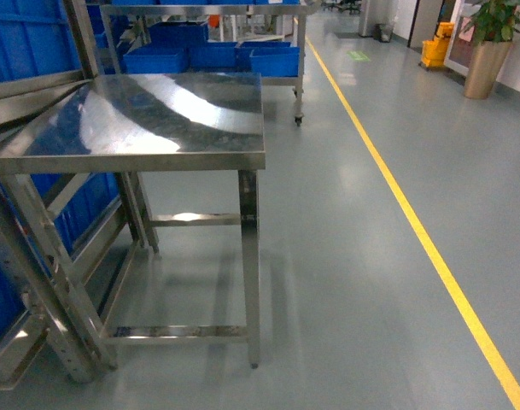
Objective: Pick blue part to blue bin on bottom shelf
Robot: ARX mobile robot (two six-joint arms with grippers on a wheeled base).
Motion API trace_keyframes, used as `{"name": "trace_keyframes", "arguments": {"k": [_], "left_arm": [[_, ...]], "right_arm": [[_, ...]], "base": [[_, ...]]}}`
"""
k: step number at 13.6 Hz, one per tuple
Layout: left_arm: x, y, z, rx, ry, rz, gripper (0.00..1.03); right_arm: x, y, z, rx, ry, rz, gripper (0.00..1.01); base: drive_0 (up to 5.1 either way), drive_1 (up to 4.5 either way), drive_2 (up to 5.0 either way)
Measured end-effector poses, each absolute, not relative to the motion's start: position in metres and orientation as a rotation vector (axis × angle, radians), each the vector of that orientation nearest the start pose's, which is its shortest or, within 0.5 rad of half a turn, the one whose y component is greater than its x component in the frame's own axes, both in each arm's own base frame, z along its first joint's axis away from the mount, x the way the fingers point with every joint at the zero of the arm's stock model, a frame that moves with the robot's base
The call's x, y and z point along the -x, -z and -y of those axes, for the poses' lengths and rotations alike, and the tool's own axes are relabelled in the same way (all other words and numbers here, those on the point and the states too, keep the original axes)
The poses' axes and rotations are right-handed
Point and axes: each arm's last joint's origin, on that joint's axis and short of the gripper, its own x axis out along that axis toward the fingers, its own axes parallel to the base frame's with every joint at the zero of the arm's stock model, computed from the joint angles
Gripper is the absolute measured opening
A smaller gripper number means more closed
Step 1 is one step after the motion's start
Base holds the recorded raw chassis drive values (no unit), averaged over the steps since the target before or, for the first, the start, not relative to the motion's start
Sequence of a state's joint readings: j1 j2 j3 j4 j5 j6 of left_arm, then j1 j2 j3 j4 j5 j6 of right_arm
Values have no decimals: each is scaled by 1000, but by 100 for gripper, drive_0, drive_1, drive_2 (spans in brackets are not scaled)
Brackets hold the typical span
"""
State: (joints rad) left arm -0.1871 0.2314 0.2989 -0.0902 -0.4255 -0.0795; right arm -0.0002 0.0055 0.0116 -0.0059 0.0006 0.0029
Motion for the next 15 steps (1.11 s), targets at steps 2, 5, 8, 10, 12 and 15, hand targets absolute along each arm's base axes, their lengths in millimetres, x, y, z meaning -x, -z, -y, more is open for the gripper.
{"name": "trace_keyframes", "arguments": {"k": [2, 5, 8, 10, 12, 15], "left_arm": [[-98, -238, 6, 72, -238, -13, 43], [-98, -238, 6, 72, -240, -14, 43], [-98, -238, 6, 72, -240, -14, 43], [-98, -238, 7, 72, -237, -13, 43], [-98, -238, 7, 72, -233, -11, 43], [-98, -238, 6, 72, -237, -14, 43]], "right_arm": [[-97, -166, 0, -3, 0, 0, 98], [-97, -167, 0, -3, 0, 1, 98], [-97, -167, 0, -3, 0, 2, 98], [-97, -167, 0, -3, 0, 2, 98], [-97, -166, 0, -3, 2, -1, 98], [-97, -167, 0, -3, 1, 1, 98]], "base": [[1, 431, -429], [1, 431, -429], [1, 288, -286], [0, 0, 0], [-237, 83, 174], [-473, 228, 289]]}}
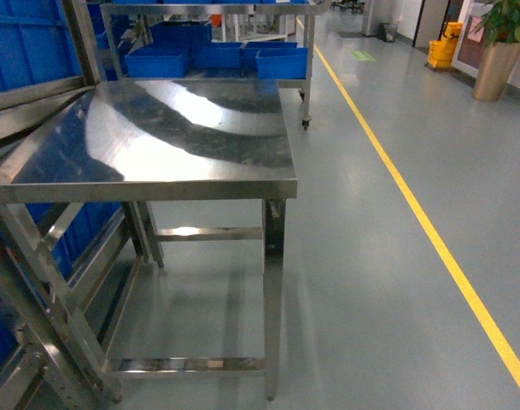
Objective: Pick blue part to blue bin on bottom shelf
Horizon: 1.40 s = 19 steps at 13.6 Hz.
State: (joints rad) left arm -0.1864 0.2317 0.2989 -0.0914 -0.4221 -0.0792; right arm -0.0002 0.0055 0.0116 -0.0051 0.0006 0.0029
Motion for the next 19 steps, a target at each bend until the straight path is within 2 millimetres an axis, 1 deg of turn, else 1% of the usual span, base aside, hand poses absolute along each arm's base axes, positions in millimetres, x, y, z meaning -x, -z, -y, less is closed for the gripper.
{"name": "trace_keyframes", "arguments": {"k": [6, 14, 19], "left_arm": [[-98, -238, 6, 70, -239, -17, 43], [-98, -238, 6, 71, -240, -14, 43], [-98, -238, 6, 72, -240, -13, 43]], "right_arm": [[-97, -167, 0, -3, 0, 1, 98], [-97, -167, 0, -3, 0, 3, 98], [-97, -166, 0, -3, 0, -1, 98]], "base": [[-494, 245, 245], [-478, 128, 357], [-498, 246, 246]]}}
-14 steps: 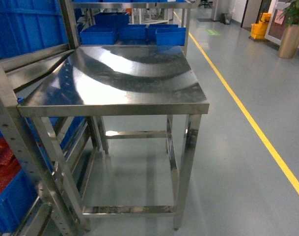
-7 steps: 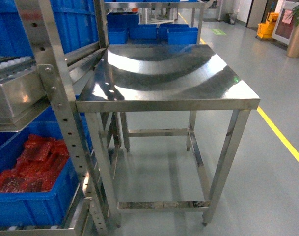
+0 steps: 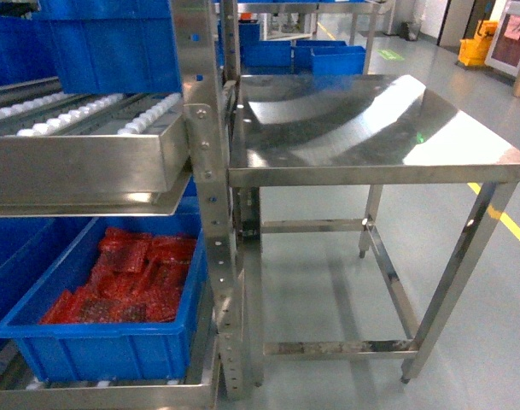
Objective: Pick blue part to blue bin on bottom shelf
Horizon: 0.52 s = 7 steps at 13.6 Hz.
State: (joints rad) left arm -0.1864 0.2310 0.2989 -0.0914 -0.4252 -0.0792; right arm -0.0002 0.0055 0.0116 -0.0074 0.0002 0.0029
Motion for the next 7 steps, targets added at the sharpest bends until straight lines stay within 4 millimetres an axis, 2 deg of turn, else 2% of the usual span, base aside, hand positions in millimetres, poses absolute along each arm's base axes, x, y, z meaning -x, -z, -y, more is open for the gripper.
{"name": "trace_keyframes", "arguments": {"k": [7], "left_arm": [[-98, -238, 6, 71, -237, -16, 43]], "right_arm": [[-97, -166, 0, -3, 0, -4, 98]], "base": [[-504, 239, 239]]}}
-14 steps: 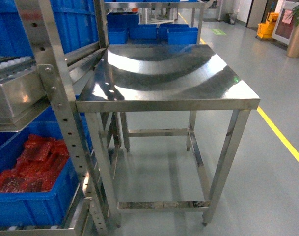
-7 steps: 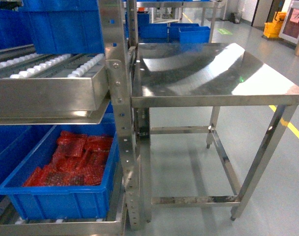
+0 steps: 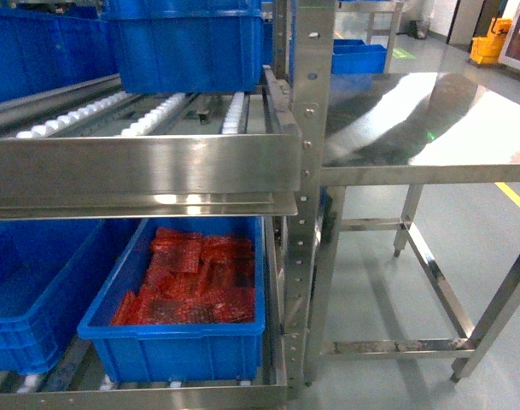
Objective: Pick blue part to blue bin on bottom shelf
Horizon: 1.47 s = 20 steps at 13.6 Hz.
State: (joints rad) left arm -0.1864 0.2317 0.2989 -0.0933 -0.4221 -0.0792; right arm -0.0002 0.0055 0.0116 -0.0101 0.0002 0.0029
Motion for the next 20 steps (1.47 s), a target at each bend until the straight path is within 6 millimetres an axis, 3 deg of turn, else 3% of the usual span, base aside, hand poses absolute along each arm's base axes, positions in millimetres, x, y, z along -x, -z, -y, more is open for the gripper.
{"name": "trace_keyframes", "arguments": {"k": [18, 20], "left_arm": [[-98, -238, 6, 70, -246, -18, 43], [-98, -238, 6, 70, -240, -18, 43]], "right_arm": [[-97, -167, 0, -3, -3, 4, 98], [-97, -167, 0, -3, -3, 4, 98]], "base": [[-491, 319, 163], [0, 0, 0]]}}
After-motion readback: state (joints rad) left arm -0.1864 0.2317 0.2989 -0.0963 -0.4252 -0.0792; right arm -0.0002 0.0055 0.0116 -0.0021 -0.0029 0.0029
